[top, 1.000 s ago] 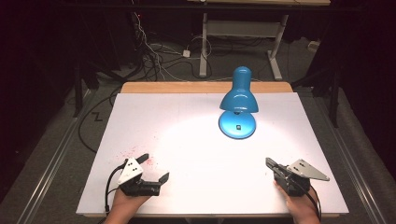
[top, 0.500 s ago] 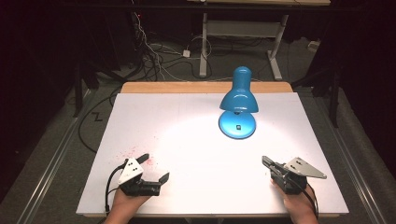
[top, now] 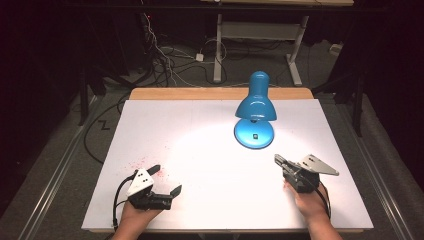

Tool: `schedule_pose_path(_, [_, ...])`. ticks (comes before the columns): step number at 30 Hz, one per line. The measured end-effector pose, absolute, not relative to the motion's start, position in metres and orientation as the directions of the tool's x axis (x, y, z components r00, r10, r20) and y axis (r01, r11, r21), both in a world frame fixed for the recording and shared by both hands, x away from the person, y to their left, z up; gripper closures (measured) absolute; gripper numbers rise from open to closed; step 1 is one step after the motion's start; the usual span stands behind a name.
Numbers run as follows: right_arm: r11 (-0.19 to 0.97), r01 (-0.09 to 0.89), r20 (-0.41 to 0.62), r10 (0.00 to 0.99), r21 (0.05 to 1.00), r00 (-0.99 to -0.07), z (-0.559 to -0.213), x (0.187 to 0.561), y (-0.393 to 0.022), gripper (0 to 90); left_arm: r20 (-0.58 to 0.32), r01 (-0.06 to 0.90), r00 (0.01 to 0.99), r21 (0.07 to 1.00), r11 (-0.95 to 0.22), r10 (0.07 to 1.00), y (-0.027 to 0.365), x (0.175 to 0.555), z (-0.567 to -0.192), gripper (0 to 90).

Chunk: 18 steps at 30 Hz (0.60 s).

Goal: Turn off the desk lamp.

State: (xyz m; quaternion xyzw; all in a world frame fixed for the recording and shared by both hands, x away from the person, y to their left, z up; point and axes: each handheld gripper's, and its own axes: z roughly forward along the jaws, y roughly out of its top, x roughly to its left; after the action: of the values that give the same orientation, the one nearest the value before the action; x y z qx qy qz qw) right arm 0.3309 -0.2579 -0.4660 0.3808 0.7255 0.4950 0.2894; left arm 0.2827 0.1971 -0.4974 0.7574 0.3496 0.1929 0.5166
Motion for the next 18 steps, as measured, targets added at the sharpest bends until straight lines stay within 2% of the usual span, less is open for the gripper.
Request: schedule_pose_path(18, [0.229, 0.300, -0.034, 0.842, 0.926, -0.538, -0.461, 0.387, -0.236, 90.0, -0.073, 0.332, 0.700, 0.914, -0.234, 0.711, 0.197, 0.284, -0.497, 0.0])
